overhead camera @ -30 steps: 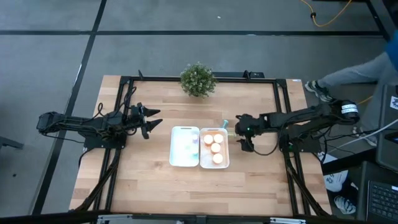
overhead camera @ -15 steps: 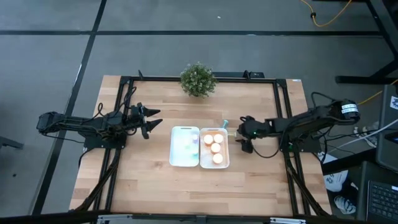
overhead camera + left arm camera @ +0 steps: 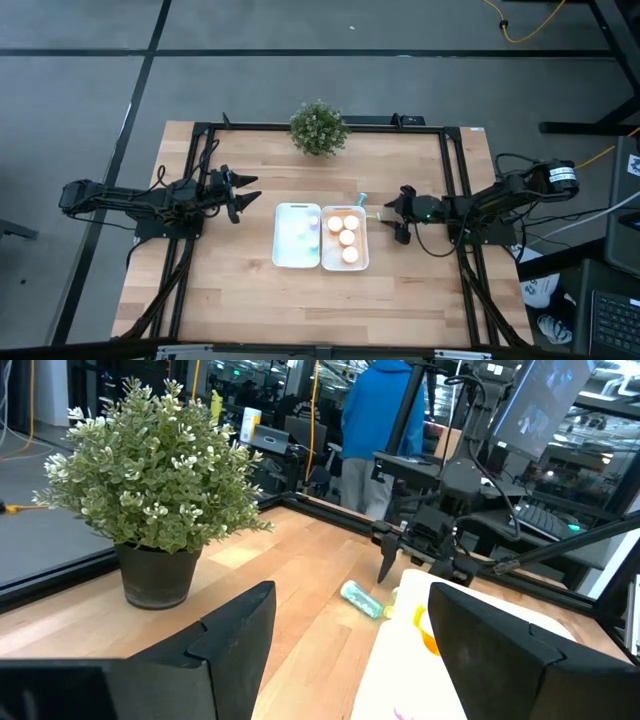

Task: Pick and place medicine bottles into bin by pill shape (circle, oval)
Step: Put the yellow tablet bottle into the left white bin

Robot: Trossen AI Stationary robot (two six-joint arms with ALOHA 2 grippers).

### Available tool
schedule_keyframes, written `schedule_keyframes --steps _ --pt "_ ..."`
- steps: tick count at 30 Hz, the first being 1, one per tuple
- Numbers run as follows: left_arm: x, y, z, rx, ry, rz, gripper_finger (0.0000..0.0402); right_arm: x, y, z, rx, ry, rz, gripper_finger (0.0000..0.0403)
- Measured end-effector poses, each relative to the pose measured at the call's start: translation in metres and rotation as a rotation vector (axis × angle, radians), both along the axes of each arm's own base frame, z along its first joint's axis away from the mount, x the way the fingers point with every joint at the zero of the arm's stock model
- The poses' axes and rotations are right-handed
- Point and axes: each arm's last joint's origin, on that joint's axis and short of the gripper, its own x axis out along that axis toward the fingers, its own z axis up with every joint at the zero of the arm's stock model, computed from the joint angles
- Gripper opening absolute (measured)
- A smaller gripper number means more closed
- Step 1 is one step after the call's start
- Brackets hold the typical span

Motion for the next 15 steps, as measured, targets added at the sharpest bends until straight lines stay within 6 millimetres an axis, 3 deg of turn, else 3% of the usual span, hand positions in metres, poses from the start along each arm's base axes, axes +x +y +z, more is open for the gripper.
schedule_keyframes --steps 15 --pt "0.0000 0.0000 0.0000 0.000 0.000 0.000 0.0255 -0.0001 0.0002 -0.0012 -0.026 -0.002 0.025 0.0274"
